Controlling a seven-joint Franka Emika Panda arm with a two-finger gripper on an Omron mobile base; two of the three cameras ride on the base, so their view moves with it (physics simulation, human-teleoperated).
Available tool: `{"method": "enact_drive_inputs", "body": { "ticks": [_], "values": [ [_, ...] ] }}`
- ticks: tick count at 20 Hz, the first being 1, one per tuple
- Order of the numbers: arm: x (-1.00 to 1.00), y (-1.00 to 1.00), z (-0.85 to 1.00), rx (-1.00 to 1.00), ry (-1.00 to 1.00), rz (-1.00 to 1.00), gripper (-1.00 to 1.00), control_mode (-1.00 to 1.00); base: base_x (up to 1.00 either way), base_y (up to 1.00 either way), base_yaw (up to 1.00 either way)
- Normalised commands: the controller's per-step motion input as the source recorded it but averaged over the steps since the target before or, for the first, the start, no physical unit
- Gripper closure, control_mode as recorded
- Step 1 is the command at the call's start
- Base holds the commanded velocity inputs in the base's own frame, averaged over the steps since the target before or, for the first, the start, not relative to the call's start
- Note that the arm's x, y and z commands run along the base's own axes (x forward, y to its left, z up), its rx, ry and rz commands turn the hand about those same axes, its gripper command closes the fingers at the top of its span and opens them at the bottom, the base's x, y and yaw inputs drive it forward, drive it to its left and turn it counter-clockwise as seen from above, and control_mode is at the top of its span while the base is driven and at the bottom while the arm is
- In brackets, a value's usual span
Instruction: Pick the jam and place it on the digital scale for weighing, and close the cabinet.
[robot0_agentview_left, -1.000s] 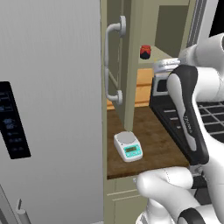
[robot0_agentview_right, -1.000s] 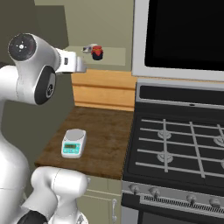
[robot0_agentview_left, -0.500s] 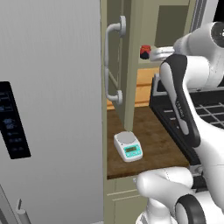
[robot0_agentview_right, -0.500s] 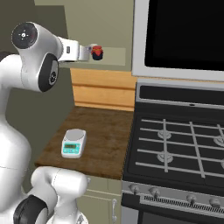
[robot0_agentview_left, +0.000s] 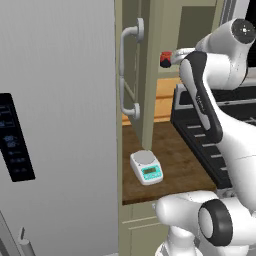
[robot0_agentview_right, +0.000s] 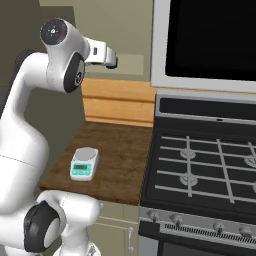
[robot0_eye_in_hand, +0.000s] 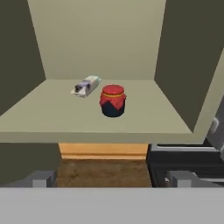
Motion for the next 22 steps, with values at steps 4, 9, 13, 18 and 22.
{"method": "enact_drive_inputs", "body": {
  "ticks": [4, 9, 13, 18, 22],
  "values": [
    [0.58, 0.00, 0.00, 0.00, 0.00, 0.00, -1.00, -1.00, 0.00, 0.00, 0.00],
    [0.47, -0.03, 0.00, 0.00, 0.00, 0.00, -1.00, -1.00, 0.00, 0.00, 0.00],
    [0.46, -0.01, 0.00, 0.00, 0.00, 0.00, -1.00, -1.00, 0.00, 0.00, 0.00],
    [0.46, 0.00, -0.01, 0.00, 0.00, 0.00, -1.00, -1.00, 0.00, 0.00, 0.00],
    [0.40, 0.00, -0.18, 0.00, 0.00, 0.00, -1.00, -1.00, 0.00, 0.00, 0.00]
  ]
}}
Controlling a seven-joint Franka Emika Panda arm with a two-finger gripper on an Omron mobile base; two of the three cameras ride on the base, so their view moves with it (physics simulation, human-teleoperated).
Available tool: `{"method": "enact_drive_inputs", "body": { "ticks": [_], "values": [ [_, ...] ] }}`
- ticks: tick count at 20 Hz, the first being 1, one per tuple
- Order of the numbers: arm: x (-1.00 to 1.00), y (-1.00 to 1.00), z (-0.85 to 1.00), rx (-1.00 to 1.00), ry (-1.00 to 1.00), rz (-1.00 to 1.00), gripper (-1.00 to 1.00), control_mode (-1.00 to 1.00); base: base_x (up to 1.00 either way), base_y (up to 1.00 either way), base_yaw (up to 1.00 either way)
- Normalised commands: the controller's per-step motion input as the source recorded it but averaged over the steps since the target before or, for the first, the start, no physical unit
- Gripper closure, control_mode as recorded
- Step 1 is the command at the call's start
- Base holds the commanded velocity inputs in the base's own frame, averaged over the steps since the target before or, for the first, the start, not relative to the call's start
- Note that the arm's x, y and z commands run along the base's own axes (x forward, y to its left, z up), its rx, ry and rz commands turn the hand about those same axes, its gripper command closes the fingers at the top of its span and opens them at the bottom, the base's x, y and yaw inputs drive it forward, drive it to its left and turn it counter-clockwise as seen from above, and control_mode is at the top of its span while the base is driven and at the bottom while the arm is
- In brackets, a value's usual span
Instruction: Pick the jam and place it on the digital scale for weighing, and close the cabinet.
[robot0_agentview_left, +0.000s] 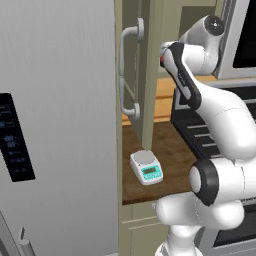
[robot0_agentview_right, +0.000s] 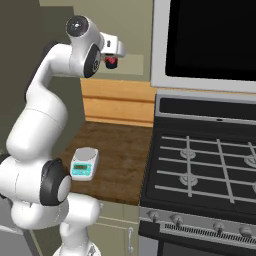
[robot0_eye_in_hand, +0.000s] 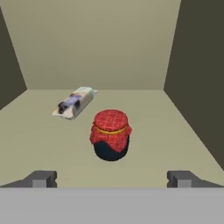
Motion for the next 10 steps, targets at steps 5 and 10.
{"method": "enact_drive_inputs", "body": {
  "ticks": [5, 10],
  "values": [
    [0.32, 0.00, -0.16, 0.00, 0.00, 0.00, -1.00, -1.00, 0.00, 0.00, 0.00],
    [0.33, 0.00, -0.07, 0.00, 0.00, 0.00, -1.00, -1.00, 0.00, 0.00, 0.00]
  ]
}}
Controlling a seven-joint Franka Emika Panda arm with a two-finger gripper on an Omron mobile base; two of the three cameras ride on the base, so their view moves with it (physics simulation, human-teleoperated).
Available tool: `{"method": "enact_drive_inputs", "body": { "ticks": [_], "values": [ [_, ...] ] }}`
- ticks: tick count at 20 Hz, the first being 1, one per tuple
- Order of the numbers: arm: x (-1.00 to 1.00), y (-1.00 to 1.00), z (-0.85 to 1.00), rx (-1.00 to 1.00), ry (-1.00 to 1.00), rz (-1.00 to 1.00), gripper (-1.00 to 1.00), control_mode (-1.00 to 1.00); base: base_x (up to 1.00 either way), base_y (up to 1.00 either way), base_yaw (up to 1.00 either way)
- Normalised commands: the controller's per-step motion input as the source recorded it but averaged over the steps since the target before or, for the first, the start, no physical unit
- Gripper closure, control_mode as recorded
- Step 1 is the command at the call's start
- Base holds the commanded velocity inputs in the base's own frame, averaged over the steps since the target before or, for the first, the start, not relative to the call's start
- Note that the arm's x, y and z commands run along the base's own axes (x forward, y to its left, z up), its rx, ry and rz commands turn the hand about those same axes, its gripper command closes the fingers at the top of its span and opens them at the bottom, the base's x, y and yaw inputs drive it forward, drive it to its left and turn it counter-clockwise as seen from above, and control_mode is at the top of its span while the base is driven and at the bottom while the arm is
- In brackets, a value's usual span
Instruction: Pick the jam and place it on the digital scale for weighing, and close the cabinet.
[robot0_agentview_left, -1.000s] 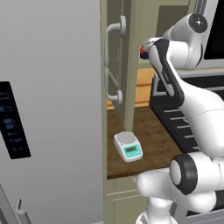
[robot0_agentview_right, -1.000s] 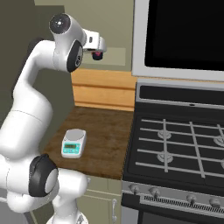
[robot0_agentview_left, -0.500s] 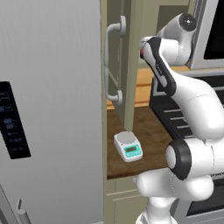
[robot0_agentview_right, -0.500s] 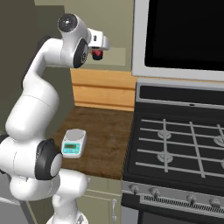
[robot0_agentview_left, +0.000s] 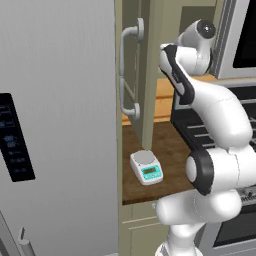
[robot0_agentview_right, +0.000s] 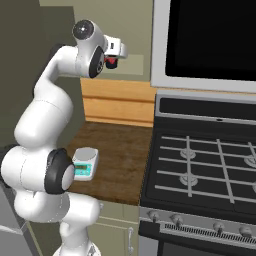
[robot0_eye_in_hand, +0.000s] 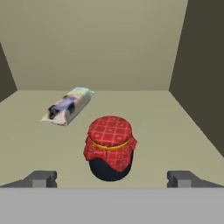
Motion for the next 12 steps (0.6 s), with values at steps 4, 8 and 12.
{"method": "enact_drive_inputs", "body": {
  "ticks": [4, 8, 12],
  "values": [
    [0.34, 0.00, -0.04, 0.00, 0.00, 0.00, -1.00, -1.00, 0.00, 0.00, 0.00],
    [0.31, 0.00, -0.05, 0.00, 0.00, 0.00, -1.00, -1.00, 0.00, 0.00, 0.00],
    [0.24, 0.00, -0.03, 0.00, 0.00, 0.00, -1.00, -1.00, 0.00, 0.00, 0.00]
  ]
}}
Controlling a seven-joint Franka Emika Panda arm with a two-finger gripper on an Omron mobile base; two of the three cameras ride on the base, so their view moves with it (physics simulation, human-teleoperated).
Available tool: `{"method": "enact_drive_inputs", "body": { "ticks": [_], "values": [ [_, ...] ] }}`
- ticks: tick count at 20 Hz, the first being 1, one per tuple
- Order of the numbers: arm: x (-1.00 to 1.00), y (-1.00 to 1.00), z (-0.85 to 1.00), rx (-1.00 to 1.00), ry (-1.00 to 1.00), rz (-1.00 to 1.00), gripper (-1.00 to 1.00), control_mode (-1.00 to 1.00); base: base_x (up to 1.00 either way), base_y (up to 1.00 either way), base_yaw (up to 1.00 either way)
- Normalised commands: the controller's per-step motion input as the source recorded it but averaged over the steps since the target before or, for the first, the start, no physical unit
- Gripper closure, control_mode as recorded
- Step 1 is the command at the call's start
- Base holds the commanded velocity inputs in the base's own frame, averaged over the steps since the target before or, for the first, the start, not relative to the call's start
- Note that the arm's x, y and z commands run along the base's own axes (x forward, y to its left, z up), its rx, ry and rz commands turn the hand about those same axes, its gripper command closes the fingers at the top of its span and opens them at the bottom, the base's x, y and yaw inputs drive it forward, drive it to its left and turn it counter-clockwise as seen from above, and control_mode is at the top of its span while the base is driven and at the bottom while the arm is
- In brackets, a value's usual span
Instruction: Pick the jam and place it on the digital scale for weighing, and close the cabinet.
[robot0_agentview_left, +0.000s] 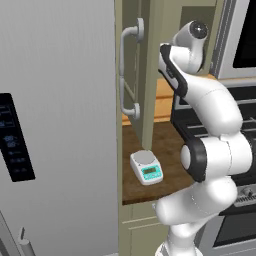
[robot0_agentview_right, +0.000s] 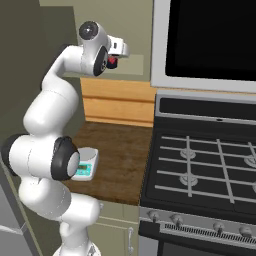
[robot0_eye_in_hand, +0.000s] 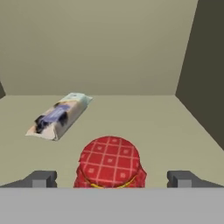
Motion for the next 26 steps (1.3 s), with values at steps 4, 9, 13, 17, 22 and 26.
{"method": "enact_drive_inputs", "body": {
  "ticks": [4, 9, 13, 17, 22, 26],
  "values": [
    [0.15, 0.00, -0.14, 0.00, 0.00, 0.00, -1.00, -1.00, 0.00, 0.00, 0.00],
    [0.15, 0.00, -0.05, 0.00, 0.00, 0.00, -1.00, -1.00, 0.00, 0.00, 0.00],
    [0.29, 0.02, -0.11, 0.00, 0.00, 0.00, -1.00, -1.00, 0.00, 0.00, 0.00],
    [0.28, 0.08, -0.22, 0.00, 0.00, 0.00, 1.00, -1.00, 0.00, 0.00, 0.00],
    [0.07, 0.01, -0.05, 0.00, -0.02, 0.00, 1.00, -1.00, 0.00, 0.00, 0.00],
    [-0.32, 0.00, -0.02, 0.00, -0.15, 0.00, 1.00, -1.00, 0.00, 0.00, 0.00]
  ]
}}
